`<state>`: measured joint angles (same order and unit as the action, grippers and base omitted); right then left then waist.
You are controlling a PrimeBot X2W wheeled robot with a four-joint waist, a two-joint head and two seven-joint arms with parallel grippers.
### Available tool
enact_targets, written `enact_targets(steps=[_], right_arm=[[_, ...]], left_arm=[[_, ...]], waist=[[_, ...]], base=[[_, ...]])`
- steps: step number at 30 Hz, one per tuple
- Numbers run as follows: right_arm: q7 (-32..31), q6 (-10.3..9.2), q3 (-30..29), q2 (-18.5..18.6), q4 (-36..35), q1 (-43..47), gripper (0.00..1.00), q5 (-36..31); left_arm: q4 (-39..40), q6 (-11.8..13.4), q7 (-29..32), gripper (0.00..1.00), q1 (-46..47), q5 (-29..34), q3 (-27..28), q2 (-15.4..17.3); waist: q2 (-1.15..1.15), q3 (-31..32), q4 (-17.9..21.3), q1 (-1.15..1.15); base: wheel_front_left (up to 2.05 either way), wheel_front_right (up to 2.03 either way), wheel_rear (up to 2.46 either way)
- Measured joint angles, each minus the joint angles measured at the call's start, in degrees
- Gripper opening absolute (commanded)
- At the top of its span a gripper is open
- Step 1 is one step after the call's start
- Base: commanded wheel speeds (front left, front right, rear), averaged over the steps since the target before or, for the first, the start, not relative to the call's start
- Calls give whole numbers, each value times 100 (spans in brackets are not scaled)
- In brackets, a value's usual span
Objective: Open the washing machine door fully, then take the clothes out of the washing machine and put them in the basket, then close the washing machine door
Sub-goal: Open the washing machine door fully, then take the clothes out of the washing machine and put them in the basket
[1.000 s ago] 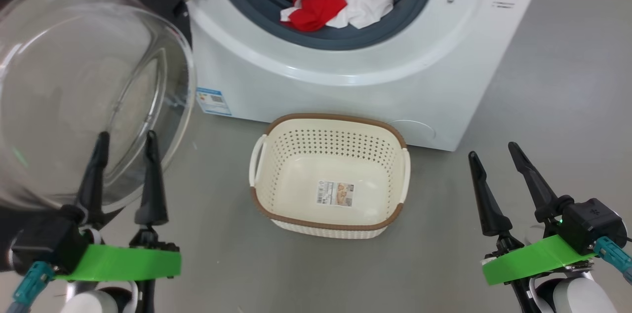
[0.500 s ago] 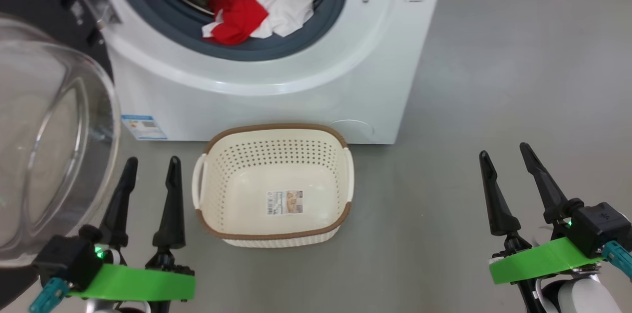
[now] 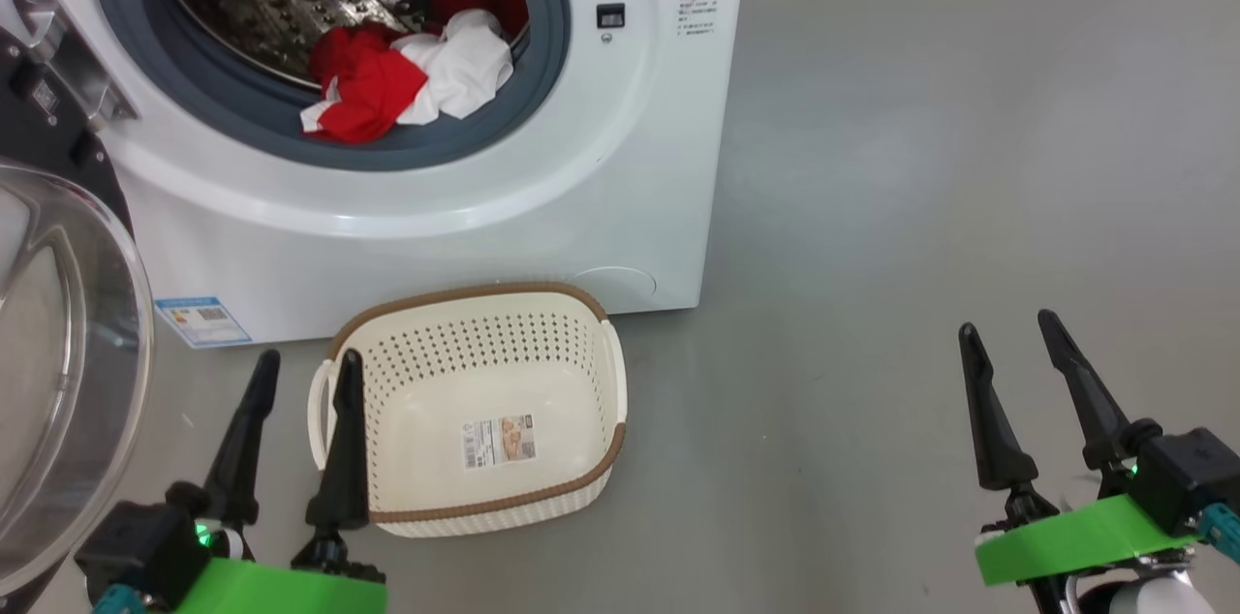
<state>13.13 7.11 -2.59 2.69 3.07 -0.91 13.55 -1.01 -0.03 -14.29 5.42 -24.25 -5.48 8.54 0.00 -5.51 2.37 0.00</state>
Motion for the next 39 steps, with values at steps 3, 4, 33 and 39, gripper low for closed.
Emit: enact_targets(steps=[3, 4, 33, 39], right_arm=[[0, 0, -16, -2, -36, 165, 100, 0], [0, 0, -27, -8, -52, 243, 100, 0], [-2, 0, -321, -68, -427, 898, 100, 14], [-2, 0, -326, -69, -446, 898, 100, 15]], left_arm=[[-1, -2, -1, 100, -157, 10, -12, 0], [-3, -3, -1, 100, -222, 21, -20, 2], [282, 211, 31, 100, -907, 515, -236, 204], [304, 380, 67, 100, -906, 605, -242, 264]], waist=[[0, 103, 27, 0], [0, 142, 32, 0], [0, 580, -63, 0], [0, 555, -101, 0]], base=[[0, 0, 0], [0, 0, 0], [0, 0, 0], [3, -3, 0]])
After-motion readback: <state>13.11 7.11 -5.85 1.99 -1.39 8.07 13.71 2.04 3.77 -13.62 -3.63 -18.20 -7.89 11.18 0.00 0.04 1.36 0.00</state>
